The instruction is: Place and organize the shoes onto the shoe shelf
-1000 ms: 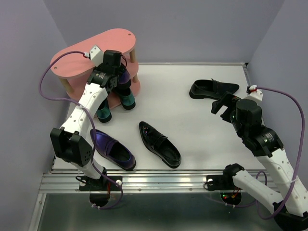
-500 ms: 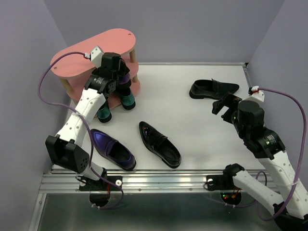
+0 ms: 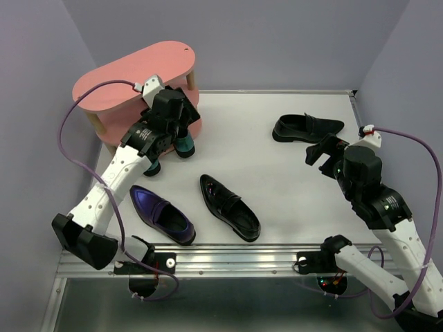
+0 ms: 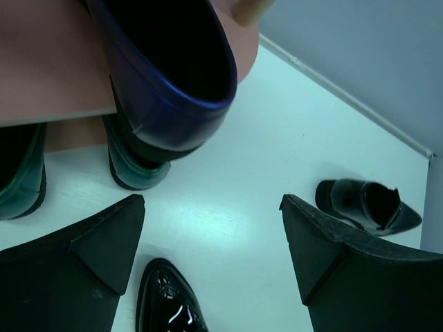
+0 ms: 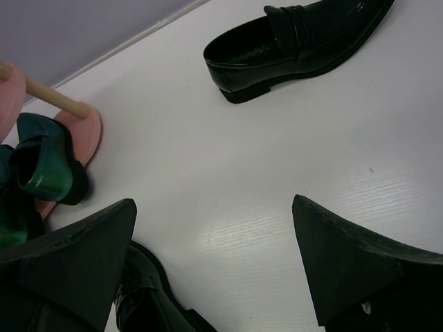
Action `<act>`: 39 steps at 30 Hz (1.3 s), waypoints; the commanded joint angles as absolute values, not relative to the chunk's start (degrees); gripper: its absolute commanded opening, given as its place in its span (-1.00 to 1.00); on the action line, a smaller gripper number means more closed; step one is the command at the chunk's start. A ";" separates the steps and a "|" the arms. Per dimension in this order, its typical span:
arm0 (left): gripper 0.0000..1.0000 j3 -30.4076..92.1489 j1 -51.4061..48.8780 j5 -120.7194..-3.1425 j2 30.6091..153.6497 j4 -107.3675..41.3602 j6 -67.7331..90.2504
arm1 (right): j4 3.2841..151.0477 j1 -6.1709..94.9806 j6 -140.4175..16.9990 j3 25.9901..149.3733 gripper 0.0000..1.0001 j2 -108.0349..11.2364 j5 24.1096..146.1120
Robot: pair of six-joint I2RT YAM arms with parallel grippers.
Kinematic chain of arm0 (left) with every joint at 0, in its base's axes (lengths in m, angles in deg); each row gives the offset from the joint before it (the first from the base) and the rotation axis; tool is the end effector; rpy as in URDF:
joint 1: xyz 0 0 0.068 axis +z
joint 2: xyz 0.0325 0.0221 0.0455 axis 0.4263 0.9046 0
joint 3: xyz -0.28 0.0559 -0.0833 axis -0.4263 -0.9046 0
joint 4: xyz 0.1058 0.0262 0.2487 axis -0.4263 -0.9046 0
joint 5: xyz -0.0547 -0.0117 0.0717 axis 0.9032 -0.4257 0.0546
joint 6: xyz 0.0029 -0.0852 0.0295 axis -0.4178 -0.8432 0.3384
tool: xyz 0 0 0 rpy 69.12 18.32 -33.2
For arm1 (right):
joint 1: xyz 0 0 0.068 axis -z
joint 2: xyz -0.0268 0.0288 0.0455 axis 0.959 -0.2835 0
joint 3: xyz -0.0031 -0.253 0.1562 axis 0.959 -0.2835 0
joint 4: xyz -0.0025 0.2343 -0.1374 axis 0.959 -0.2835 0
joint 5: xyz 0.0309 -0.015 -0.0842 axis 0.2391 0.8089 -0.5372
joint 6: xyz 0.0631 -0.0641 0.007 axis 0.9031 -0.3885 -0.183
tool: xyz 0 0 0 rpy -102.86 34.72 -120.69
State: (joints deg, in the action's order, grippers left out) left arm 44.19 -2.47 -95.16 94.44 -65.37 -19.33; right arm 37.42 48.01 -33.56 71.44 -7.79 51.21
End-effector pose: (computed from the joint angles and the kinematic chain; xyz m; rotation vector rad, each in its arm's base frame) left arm 0.3164 -0.1278 0.4340 -0.5246 1.8722 -0.3870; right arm 0.1585 0.0362 0.3875 0.4552 1.8587 0.2681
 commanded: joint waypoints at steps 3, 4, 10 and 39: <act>0.82 42.38 -11.14 -100.77 88.09 -72.71 -19.61 | 38.74 48.40 -33.19 71.64 1.00 -6.96 51.54; 0.82 41.59 -12.20 -101.04 87.57 -73.94 -20.92 | 38.82 48.40 -33.10 71.64 1.00 -6.78 51.28; 0.73 33.96 -21.24 -101.48 83.52 -82.47 -30.05 | 38.91 48.40 -32.75 70.41 1.00 -5.99 51.01; 0.23 3.53 -36.82 -95.42 78.34 -99.36 -78.68 | 40.41 48.40 -33.45 67.95 1.00 -6.16 52.77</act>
State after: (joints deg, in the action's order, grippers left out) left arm 6.01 -36.65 -94.90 79.46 -92.69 -75.66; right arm 37.53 48.01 -32.93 68.06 -5.78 51.84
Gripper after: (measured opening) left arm 0.617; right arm 0.998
